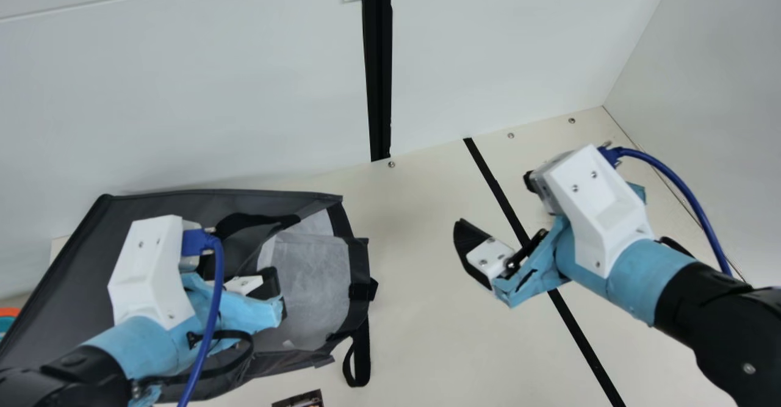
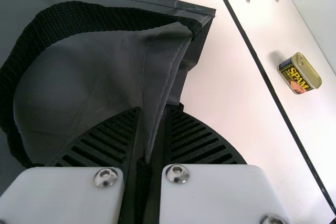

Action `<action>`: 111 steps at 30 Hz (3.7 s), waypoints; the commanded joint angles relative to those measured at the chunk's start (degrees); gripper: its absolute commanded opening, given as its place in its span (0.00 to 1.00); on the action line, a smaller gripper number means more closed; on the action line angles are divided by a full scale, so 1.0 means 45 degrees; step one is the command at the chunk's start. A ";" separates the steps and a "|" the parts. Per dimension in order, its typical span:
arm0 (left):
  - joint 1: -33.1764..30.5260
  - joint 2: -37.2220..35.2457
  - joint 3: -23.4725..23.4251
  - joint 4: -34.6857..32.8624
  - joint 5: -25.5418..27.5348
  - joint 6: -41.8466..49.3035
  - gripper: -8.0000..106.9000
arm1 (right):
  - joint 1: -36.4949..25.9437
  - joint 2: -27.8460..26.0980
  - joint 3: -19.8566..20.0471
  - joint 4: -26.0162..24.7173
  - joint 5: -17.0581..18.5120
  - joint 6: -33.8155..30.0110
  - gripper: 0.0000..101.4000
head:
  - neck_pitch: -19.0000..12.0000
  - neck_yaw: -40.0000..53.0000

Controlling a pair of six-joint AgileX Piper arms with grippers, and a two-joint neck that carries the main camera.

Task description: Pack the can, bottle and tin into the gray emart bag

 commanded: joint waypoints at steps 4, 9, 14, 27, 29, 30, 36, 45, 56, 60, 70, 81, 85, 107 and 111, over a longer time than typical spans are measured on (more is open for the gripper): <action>0.0000 0.0000 0.0000 0.0000 0.0000 0.0000 0.16 | -0.0421 -0.0192 -0.0299 -0.0830 0.0288 0.0601 0.90 | -0.0289 -0.0030; 0.0000 0.0000 0.0000 0.0000 0.0000 0.0000 0.16 | -0.0861 -0.0395 -0.0647 -0.1565 0.0681 0.1203 0.90 | -0.0289 -0.0030; 0.0000 0.0000 0.0000 0.0000 0.0000 0.0000 0.16 | -0.1369 -0.0542 -0.1022 -0.2331 0.1137 0.1884 0.90 | -0.0289 -0.0030; 0.0000 0.0000 0.0000 0.0000 0.0000 0.0000 0.16 | -0.2313 -0.0641 -0.2267 -0.4475 0.2974 0.3610 0.90 | -0.0289 -0.0030; 0.0000 0.0000 0.0000 0.0000 0.0000 0.0000 0.16 | -0.2346 -0.0633 -0.2446 -0.4780 0.3269 0.3821 0.90 | -0.0289 -0.0030; 0.0000 0.0000 0.0000 0.0000 0.0000 0.0000 0.16 | -0.2358 -0.0630 -0.2537 -0.4926 0.3423 0.3917 0.90 | -0.0289 -0.0030; 0.0000 0.0000 0.0000 0.0000 0.0000 0.0000 0.16 | -0.2315 -0.0621 -0.3009 -0.5699 0.4291 0.4402 0.90 | -0.0289 -0.0030; 0.0000 0.0000 0.0000 0.0000 0.0000 0.0000 0.16 | -0.2022 -0.0640 -0.3576 -0.6554 0.5463 0.4954 0.90 | -0.0289 -0.0030; 0.0000 0.0000 0.0000 0.0000 0.0000 0.0000 0.16 | -0.1830 -0.0706 -0.3621 -0.6794 0.6201 0.5120 0.90 | -0.0289 -0.0030; 0.0000 0.0000 0.0000 0.0000 0.0000 0.0000 0.16 | -0.2023 -0.0771 -0.3440 -0.6666 0.6201 0.4957 0.90 | -0.0289 -0.0030; 0.0000 0.0000 0.0000 0.0000 0.0000 0.0000 0.16 | -0.2586 -0.0827 -0.3261 -0.6195 0.6201 0.4463 0.90 | -0.0289 -0.0030; 0.0000 0.0000 0.0000 0.0000 0.0000 0.0000 0.16 | -0.2835 -0.0794 -0.3213 -0.5882 0.6201 0.4186 0.90 | -0.0289 -0.0030; 0.0000 0.0000 0.0000 0.0000 0.0000 0.0000 0.16 | -0.2795 -0.0728 -0.3231 -0.5876 0.6201 0.4195 0.90 | -0.0289 -0.0030; 0.0000 0.0000 0.0000 0.0000 0.0000 0.0000 0.16 | -0.2355 0.0588 -0.3933 -0.6326 0.5944 0.4686 0.90 | -0.0289 -0.0030; 0.0000 0.0000 0.0000 0.0000 0.0000 0.0000 0.16 | -0.2537 0.0921 -0.3897 -0.6215 0.5703 0.4582 0.90 | -0.0289 -0.0030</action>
